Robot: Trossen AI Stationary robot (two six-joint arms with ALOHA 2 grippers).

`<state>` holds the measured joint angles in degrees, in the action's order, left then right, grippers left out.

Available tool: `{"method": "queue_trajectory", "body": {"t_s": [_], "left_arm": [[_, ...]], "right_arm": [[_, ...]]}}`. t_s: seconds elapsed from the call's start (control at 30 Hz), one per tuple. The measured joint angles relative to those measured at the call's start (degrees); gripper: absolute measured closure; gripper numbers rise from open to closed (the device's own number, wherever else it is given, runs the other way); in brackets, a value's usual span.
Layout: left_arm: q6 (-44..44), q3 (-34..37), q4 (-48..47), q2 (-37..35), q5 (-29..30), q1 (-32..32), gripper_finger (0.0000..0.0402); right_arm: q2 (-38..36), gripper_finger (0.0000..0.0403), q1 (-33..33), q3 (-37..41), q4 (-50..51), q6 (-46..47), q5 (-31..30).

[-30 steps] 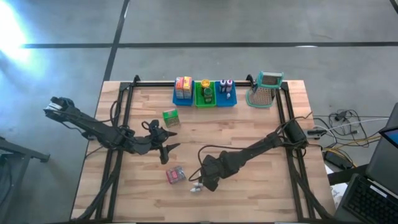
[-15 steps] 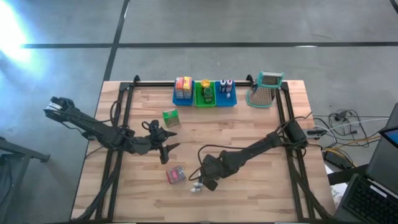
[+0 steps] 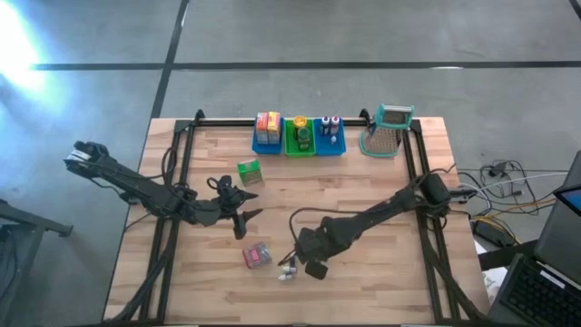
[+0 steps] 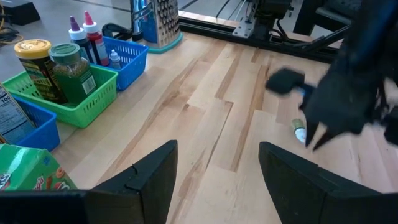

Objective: Pick & Place Kitchen Items
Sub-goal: Put the small green food bottle coloring into the right blue bin

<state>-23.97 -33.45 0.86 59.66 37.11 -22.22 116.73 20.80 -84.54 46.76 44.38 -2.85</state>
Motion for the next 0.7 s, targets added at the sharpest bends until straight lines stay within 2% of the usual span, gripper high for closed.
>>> {"method": "queue_trajectory", "body": {"t_s": [0.17, 0.4, 0.7], "left_arm": [[0.0, 0.0, 0.0, 0.0, 0.0, 0.0, 0.017], [-0.1, 0.0, 0.0, 0.0, 0.0, 0.0, 0.017], [-0.5, 0.0, 0.0, 0.0, 0.0, 0.0, 0.017]], "right_arm": [[-5.3, 0.0342, 0.7, -1.0, 4.6, 2.8, -6.4], [-9.0, 0.0308, 2.6, 0.1, 10.2, -0.9, -7.8], [-8.9, 0.0261, 2.5, 2.1, 13.2, 10.3, -8.7]]}}
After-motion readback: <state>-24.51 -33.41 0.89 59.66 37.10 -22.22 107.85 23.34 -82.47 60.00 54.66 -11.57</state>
